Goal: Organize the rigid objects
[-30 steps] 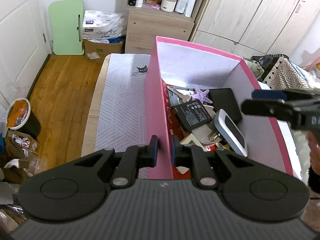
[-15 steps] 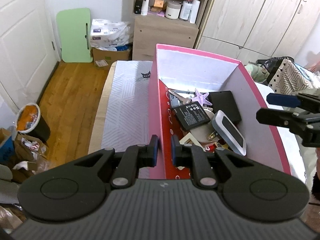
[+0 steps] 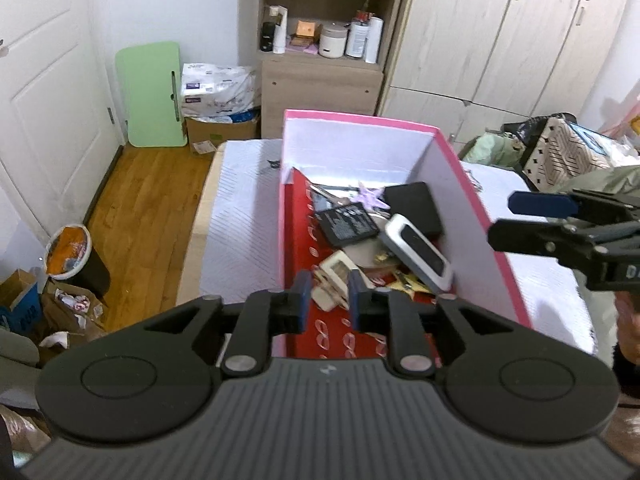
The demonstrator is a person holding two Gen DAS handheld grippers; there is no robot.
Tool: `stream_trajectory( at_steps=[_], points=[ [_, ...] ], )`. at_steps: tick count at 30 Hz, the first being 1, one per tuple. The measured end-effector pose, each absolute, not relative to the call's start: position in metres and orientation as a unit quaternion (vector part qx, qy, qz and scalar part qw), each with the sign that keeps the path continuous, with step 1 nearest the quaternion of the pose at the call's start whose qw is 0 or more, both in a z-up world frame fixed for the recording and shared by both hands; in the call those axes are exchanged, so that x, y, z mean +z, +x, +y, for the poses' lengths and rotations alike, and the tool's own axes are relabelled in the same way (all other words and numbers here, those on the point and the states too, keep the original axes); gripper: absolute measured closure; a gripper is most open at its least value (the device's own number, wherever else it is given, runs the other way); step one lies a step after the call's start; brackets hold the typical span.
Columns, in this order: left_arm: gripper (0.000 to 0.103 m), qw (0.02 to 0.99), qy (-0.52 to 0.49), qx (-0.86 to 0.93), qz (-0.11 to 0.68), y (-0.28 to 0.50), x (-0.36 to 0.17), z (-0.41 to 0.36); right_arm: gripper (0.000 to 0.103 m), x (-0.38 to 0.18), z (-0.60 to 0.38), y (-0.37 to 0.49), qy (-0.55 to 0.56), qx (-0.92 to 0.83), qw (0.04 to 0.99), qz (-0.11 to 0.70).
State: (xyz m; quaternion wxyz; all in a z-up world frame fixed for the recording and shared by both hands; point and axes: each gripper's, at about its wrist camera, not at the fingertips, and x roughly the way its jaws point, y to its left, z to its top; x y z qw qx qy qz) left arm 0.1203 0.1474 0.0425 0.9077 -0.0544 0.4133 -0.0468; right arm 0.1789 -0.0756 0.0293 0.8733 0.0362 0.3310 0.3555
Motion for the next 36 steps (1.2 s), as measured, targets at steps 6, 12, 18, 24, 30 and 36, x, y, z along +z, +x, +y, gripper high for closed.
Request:
stream_trajectory(
  at_steps=[6, 12, 18, 24, 30, 36],
  points=[
    [0.055, 0.912, -0.052, -0.057, 0.403, 0.102, 0.049, 0.126, 0.025, 0.037, -0.093, 0.161, 0.044, 0.344, 0.884, 0.313],
    [0.034, 0.910, -0.077, -0.067, 0.402, 0.089, 0.050, 0.112, 0.021, 0.044, -0.111, 0.142, 0.045, 0.322, 0.898, 0.296],
    [0.016, 0.917, -0.059, -0.035, 0.392, 0.081, 0.048, 0.092, 0.018, 0.046, -0.126, 0.129, 0.039, 0.294, 0.910, 0.288],
    [0.008, 0.910, -0.050, -0.046, 0.409, 0.083, 0.040, 0.073, 0.002, 0.047, -0.138, 0.120, 0.033, 0.217, 0.934, 0.283],
    [0.008, 0.912, -0.041, -0.025, 0.408, 0.079, 0.033, 0.062, 0.000, 0.044, -0.151, 0.108, 0.028, 0.184, 0.937, 0.295],
    [0.008, 0.911, -0.039, -0.008, 0.409, 0.071, 0.027, 0.057, 0.000, 0.037, -0.157, 0.093, 0.045, 0.159, 0.936, 0.312]
  ],
)
